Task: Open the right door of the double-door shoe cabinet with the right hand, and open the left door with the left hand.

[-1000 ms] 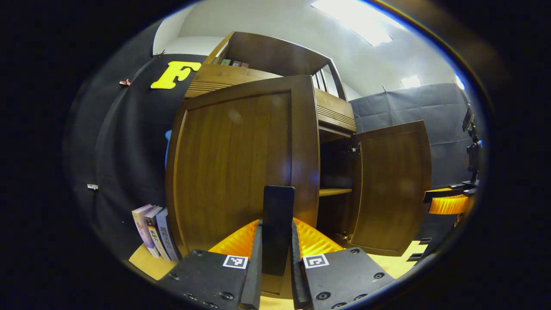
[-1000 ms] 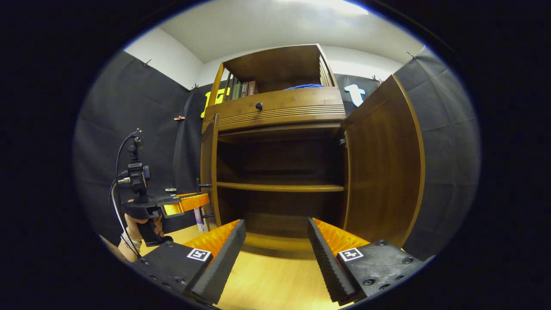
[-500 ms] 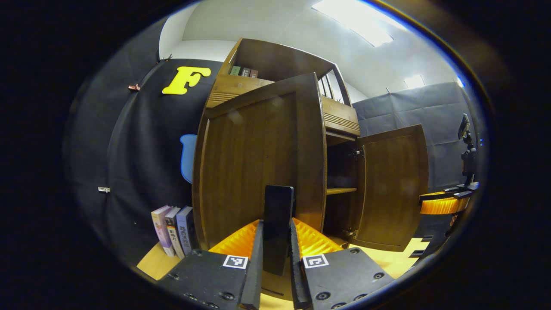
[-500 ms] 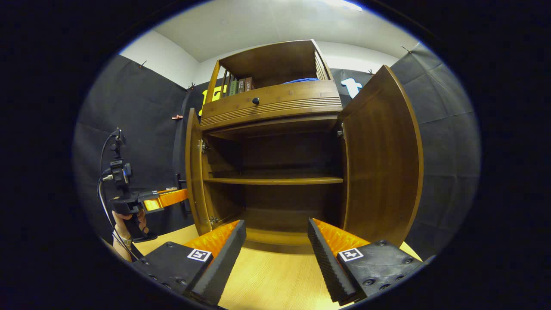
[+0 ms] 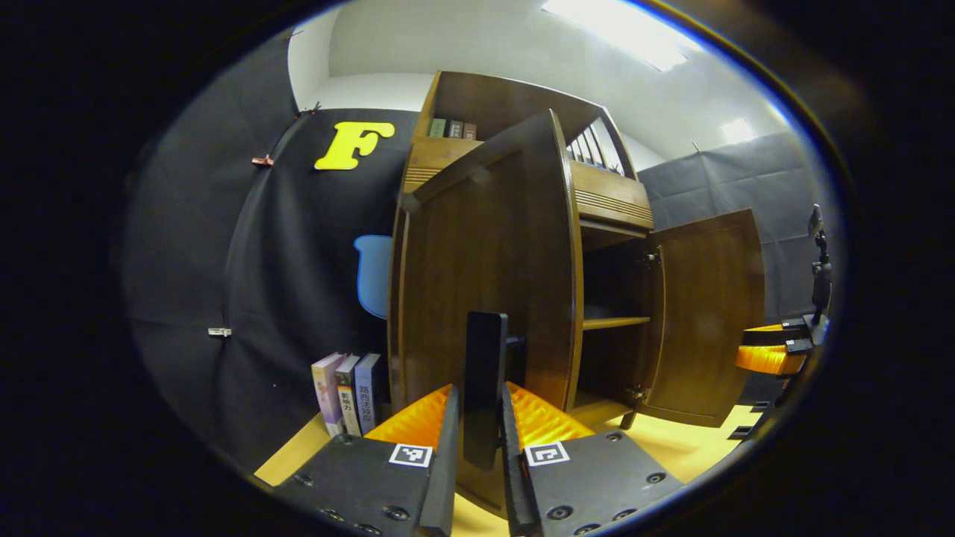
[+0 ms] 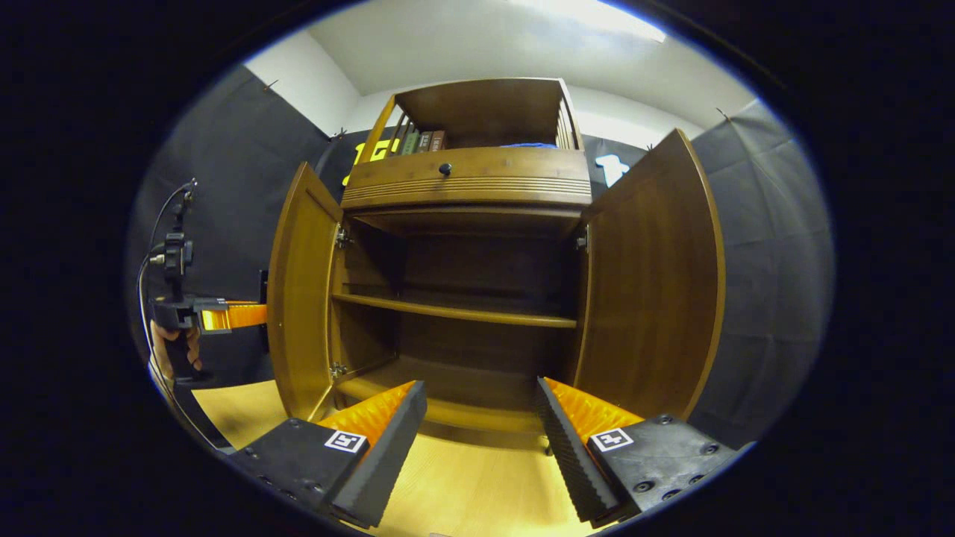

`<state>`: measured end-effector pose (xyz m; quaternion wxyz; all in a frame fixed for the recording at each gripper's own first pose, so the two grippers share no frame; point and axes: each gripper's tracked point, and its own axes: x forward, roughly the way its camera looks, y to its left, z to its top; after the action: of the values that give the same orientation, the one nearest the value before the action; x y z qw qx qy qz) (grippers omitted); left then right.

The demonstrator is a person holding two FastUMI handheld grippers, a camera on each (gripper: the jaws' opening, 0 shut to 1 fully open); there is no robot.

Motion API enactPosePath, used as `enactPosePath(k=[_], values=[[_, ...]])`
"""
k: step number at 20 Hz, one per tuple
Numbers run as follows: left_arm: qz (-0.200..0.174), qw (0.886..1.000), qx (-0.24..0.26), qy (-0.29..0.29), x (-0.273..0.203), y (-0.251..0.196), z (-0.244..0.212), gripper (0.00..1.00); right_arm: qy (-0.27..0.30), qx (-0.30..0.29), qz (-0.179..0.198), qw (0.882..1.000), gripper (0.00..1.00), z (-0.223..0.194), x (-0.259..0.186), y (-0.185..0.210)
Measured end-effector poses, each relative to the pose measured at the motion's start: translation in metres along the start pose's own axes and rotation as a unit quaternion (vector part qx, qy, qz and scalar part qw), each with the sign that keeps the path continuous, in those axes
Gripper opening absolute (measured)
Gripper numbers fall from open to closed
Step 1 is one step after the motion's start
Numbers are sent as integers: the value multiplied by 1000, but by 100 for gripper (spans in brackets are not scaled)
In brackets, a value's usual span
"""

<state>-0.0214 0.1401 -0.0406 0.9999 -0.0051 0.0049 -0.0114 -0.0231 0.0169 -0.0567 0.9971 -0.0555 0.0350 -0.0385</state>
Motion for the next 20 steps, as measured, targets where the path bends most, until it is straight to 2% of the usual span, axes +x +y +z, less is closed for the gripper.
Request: enactPosePath(k=[5,6,7,10,12,14,16,17,18,19,20], values=[[48,998,34,4,-9,26,2,32,-20,-5,-17,1000,95,7,1,-3],[57,998,37,2,-9,31,3,32,-21,-6,-20,1000,99,8,1,-4],[65,997,37,2,-11,36,4,31,-21,-5,-20,1000,97,7,0,-3],[116,992,48,-1,-24,65,7,30,-22,-5,-16,1000,98,8,0,1],[145,988,44,2,-38,79,10,36,-30,-10,-19,999,97,12,1,1],[163,986,27,11,-58,84,10,39,-37,-13,-22,999,97,15,3,2],[153,988,1,16,-77,70,13,49,-40,-9,-18,999,97,17,6,6],[147,989,-8,14,-85,61,18,61,-42,-5,-16,999,97,18,7,9],[141,990,-16,10,-90,53,23,60,-43,-1,-13,999,97,19,8,12],[137,990,-20,0,-93,43,30,71,-44,2,-9,999,97,21,10,15],[132,991,-17,-7,-93,33,36,70,-45,4,-4,999,97,22,11,19]])
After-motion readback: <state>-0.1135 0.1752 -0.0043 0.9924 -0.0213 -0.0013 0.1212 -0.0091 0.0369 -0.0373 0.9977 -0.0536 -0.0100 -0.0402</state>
